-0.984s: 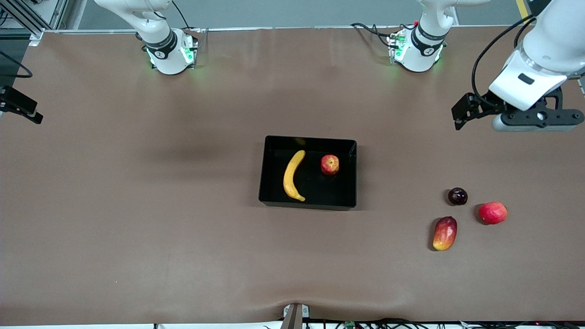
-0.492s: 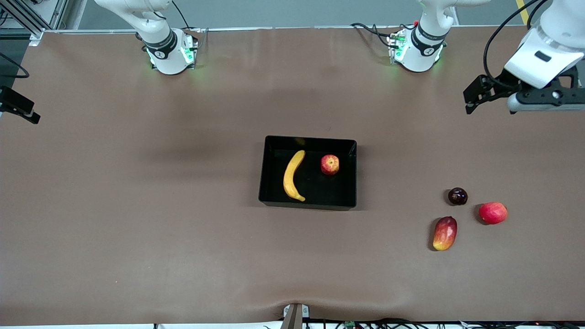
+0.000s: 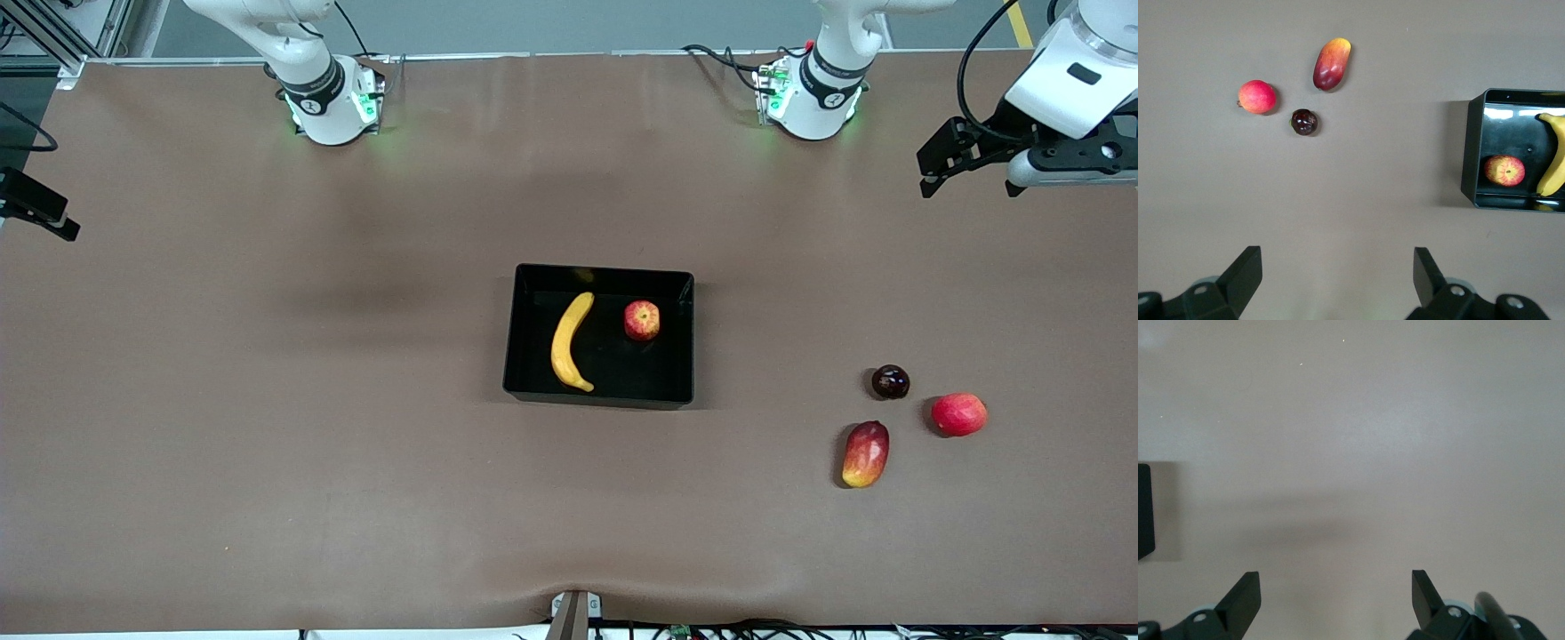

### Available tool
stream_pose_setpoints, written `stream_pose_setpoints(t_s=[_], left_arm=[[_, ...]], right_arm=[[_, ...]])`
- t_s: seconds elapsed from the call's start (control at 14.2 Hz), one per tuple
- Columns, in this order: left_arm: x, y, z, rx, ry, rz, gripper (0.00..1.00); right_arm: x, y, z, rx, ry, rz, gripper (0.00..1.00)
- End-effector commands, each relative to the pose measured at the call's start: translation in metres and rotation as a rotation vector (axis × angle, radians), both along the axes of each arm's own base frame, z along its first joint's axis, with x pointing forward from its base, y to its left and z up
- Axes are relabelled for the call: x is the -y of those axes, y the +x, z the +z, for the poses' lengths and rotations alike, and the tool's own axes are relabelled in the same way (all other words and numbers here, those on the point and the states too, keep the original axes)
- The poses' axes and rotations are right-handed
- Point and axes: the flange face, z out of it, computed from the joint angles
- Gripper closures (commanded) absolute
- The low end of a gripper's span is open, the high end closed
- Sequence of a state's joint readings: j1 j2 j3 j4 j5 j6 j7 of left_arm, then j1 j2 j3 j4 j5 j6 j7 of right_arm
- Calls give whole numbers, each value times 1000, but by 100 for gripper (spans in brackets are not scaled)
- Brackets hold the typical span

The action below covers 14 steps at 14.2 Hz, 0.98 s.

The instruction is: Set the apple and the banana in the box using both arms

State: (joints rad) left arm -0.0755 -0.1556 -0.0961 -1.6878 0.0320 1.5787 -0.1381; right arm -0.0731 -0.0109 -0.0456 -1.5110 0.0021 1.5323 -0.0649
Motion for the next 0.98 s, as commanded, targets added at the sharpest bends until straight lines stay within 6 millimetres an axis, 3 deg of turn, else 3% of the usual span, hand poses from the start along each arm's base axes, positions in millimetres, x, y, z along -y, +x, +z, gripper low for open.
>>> stream_pose_setpoints(t_s=[0.0,0.63,0.91], left_arm=[[-5,-2,-2,-15,-24,-32,0],[-5,0,-4,-18,-23,-33,0],[-9,4,7,0,-15,-21,0]], right_arm=[[-1,0,3,2,31,-10,0],[10,-1,1,-1,52,-31,0],[10,-1,2,6,54,-31,0]])
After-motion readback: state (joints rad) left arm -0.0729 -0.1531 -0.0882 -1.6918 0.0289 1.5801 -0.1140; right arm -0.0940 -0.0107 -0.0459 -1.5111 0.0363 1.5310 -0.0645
